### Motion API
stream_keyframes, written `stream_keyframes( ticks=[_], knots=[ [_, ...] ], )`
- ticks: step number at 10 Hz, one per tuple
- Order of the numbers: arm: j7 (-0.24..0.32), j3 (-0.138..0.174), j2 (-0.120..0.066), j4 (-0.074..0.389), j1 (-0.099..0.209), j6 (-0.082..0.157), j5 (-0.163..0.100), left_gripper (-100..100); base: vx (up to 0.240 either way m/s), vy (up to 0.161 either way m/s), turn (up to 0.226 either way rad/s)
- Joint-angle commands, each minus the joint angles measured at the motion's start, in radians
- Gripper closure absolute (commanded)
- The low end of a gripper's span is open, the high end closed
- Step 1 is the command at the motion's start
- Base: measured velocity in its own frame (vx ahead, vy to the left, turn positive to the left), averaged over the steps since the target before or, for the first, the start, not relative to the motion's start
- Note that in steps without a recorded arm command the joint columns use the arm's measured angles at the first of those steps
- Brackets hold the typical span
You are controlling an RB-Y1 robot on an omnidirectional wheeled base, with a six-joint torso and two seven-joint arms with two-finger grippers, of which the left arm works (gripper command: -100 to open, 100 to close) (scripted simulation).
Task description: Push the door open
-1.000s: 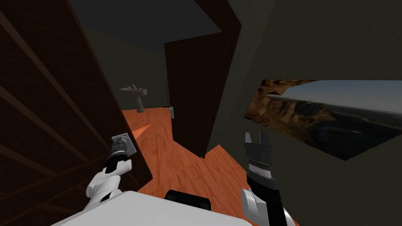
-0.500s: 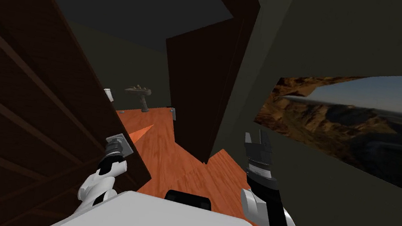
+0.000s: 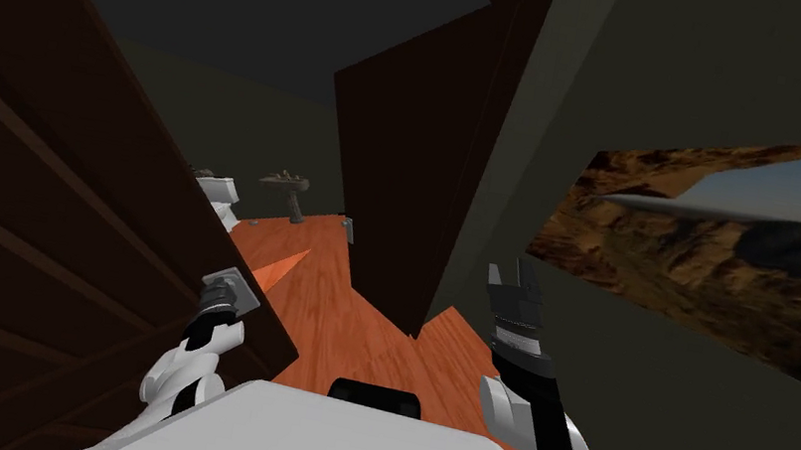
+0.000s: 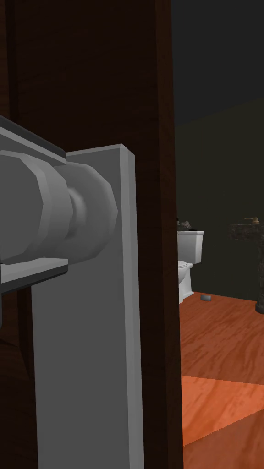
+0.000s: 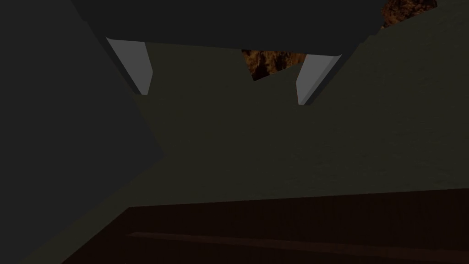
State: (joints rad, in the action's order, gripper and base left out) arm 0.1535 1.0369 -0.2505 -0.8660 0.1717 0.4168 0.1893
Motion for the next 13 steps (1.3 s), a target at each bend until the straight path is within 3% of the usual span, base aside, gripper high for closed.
stream_keyframes(
  ticks=[1,2,3,5,9,12,13],
  knots=[
    [0.018,0.009,-0.029,0.015,-0.019,0.006,-0.005,100,0.189,0.023,0.134],
    [0.025,0.011,-0.041,0.028,-0.022,0.008,-0.006,100,0.224,0.012,0.154],
    [0.025,0.011,-0.041,0.028,-0.022,0.008,-0.006,100,0.149,0.011,0.082],
    [0.043,0.015,-0.070,0.057,-0.030,0.013,-0.010,100,0.183,-0.008,0.128],
    [0.068,0.021,-0.112,0.098,-0.041,0.021,-0.015,100,0.221,-0.016,0.137],
    [0.083,0.025,-0.135,0.122,-0.047,0.025,-0.018,100,0.226,-0.017,0.107],
    [0.080,0.021,-0.127,0.117,-0.049,0.021,-0.016,100,0.100,0.001,0.046]
  ],
)
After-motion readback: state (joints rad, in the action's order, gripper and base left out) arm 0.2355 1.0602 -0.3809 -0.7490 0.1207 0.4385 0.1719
